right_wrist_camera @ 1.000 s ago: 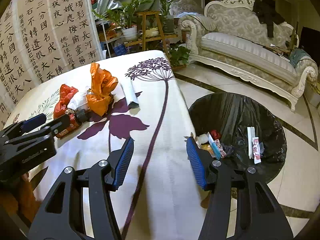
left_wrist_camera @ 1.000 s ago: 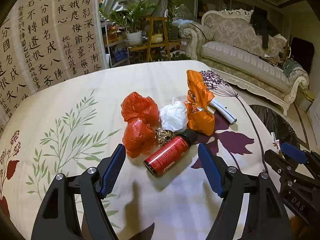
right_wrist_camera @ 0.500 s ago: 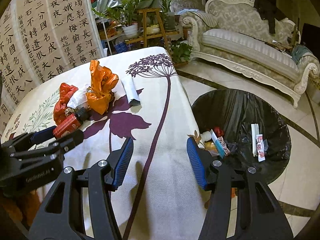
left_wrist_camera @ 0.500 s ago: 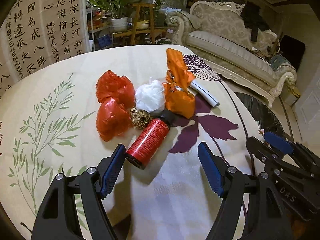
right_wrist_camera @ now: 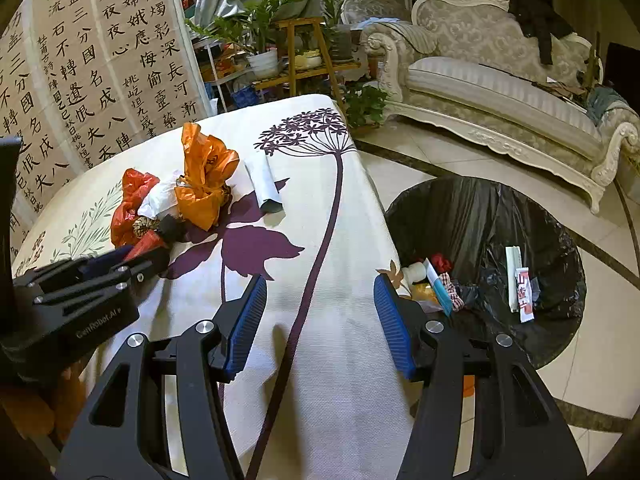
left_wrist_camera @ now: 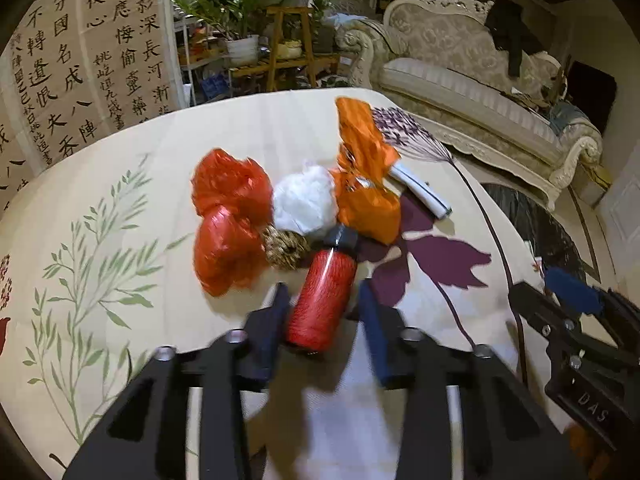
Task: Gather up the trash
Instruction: 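Grasp the red can with the left tool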
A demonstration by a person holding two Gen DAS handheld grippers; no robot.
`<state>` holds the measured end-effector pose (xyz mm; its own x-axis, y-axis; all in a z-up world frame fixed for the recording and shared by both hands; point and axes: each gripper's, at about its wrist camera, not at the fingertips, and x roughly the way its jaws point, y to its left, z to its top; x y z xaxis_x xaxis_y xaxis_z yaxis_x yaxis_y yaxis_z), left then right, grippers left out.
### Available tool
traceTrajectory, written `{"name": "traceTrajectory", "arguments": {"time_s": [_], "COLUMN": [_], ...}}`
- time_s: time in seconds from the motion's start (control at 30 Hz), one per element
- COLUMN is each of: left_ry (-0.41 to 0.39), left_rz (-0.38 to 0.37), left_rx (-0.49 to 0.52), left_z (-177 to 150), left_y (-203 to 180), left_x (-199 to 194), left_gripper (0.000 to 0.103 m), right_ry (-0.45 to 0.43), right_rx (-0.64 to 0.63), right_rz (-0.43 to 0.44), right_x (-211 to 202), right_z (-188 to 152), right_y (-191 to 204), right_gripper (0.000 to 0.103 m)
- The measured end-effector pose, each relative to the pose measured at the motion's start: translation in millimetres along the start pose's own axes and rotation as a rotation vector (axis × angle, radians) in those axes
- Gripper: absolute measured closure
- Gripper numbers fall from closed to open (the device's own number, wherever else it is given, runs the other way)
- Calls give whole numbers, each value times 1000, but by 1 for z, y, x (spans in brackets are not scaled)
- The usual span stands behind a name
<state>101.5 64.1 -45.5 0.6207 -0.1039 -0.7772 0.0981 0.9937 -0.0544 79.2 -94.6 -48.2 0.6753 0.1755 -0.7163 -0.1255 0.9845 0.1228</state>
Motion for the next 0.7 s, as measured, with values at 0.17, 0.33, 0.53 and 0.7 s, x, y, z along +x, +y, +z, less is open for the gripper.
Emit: {"name": "traceTrajectory", "arguments": {"time_s": [0.17, 0.33, 0.53, 0.7], "left_ry": [-24, -40, -74, -97], "left_rz": [-13, -26, -22, 7], "left_rx": [6, -14, -37, -76], "left_z": [-4, -9, -12, -14], "left_y": [-1, 4, 16, 37], "left_x": [-7, -17, -36, -46], "left_gripper": [78, 78, 78, 78], "right_ry": [2, 0, -7, -22], "right_rx": [-11, -22, -55, -83], "right_rz": [-5, -5, 16, 51], "right_x": [0, 0, 2, 4], "right_z": [0, 2, 11, 22], "right_y": [1, 5, 20, 39], "right_gripper": [49, 49, 49, 49]}}
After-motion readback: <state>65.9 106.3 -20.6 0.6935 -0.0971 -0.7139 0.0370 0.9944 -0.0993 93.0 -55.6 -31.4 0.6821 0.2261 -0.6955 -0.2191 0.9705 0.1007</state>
